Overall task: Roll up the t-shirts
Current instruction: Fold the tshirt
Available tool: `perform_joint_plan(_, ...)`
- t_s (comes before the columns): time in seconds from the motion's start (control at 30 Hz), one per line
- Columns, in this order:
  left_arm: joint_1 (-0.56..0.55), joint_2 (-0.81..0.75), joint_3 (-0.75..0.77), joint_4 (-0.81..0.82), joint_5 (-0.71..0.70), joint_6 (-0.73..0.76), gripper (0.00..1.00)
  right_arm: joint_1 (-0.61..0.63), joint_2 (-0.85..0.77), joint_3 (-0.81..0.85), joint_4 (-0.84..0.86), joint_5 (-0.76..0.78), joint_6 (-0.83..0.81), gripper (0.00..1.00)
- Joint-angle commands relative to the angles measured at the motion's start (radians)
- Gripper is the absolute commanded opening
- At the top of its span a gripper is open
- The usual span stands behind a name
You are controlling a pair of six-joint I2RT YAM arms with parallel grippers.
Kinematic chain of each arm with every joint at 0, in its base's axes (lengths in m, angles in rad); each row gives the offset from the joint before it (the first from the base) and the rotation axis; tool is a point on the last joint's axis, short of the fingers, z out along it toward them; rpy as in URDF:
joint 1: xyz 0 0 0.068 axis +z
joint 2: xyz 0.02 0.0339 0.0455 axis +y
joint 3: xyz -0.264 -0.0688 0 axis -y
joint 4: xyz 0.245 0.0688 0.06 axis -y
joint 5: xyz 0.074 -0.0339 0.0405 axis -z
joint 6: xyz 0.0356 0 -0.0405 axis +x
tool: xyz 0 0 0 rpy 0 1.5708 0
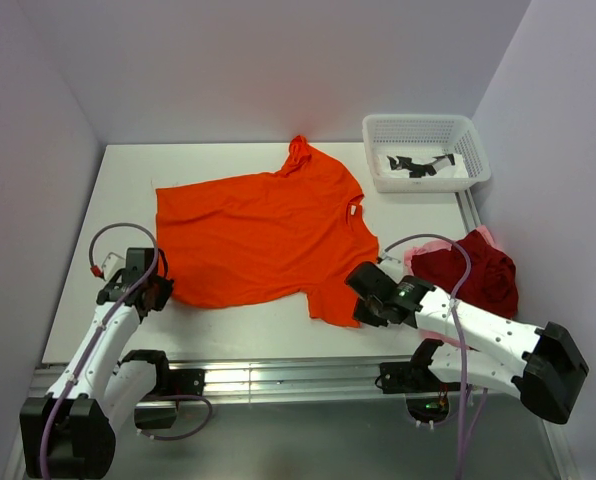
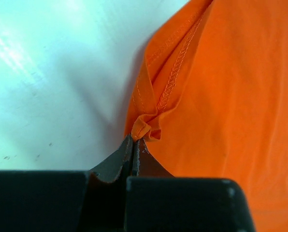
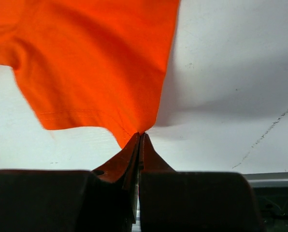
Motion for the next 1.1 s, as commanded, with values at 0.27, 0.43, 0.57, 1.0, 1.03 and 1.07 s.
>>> perform_joint_plan(0.27, -0.003, 0.027, 0.134, -0.281, -0.077, -0.184, 0.01, -0.027, 0.03, 0.179, -0.016, 0.086, -0.102, 0.0)
perform_joint_plan(0.43, -0.003, -0.016, 0.132, -0.286, -0.089, -0.213, 0.0, -0.098, 0.05, 0.242, 0.014, 0.054, -0.19, 0.0)
perform_joint_plan(0.57, -0.003, -0.025, 0.143, -0.293, -0.121, -0.218, 0.0, -0.194, 0.043, 0.277, 0.042, -0.007, -0.27, 0.0)
perform_joint_plan(1.0, -0.003, 0.117, 0.198, -0.283, -0.177, -0.183, 0.0, -0.293, 0.114, 0.412, 0.07, -0.081, -0.378, 0.0)
perform_joint_plan(1.03, -0.003, 0.124, 0.203, -0.281, -0.172, -0.178, 0.0, -0.299, 0.128, 0.418, 0.073, -0.087, -0.382, 0.0)
perform_joint_plan(1.07, -0.003, 0.128, 0.208, -0.281, -0.17, -0.18, 0.0, -0.303, 0.134, 0.424, 0.074, -0.088, -0.384, 0.0)
